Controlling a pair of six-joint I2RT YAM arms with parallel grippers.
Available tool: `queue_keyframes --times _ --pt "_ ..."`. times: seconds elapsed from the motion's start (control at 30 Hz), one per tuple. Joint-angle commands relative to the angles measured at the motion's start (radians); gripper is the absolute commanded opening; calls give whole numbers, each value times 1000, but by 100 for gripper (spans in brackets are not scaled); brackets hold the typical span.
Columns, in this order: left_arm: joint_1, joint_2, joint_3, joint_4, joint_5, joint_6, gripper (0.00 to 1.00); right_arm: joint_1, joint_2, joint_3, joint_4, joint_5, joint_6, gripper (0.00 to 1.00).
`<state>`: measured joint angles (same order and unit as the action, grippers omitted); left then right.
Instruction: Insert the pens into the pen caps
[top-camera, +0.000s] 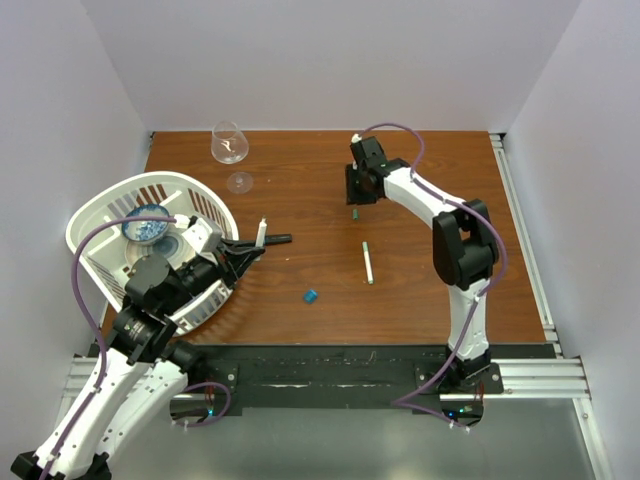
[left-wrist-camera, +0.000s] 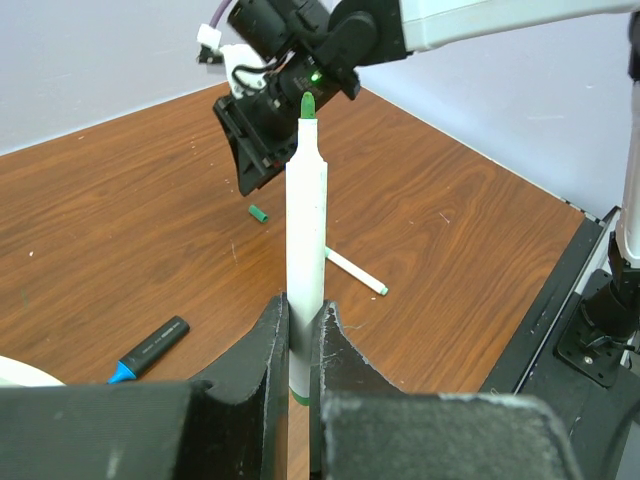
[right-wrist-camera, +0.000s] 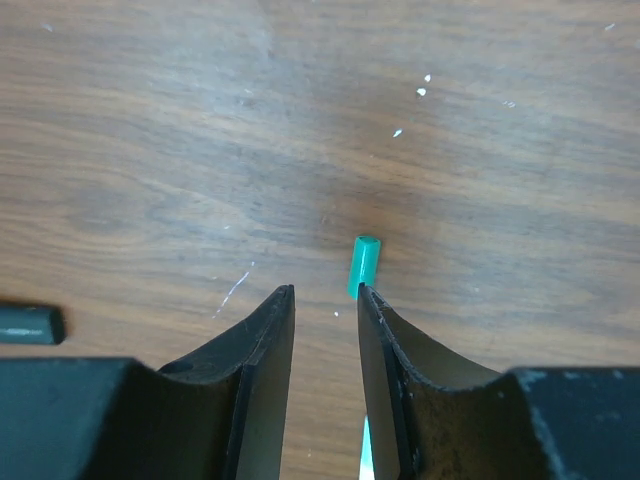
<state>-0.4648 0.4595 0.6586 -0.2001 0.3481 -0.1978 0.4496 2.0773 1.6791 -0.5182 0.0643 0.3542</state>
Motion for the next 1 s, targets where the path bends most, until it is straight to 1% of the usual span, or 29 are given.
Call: queue_keyframes --times 0.0,0.3,0.47,0.97 --pt "5 -8 1 28 5 9 0 12 53 54 -62 72 -11 35" --pt "5 -8 1 28 5 9 0 35 122 97 -88 130 -29 35" --pt "5 -1 1 33 11 9 0 44 150 97 -78 121 -40 33" --pt "5 2 -1 30 6 6 0 51 211 110 -88 144 -92 24"
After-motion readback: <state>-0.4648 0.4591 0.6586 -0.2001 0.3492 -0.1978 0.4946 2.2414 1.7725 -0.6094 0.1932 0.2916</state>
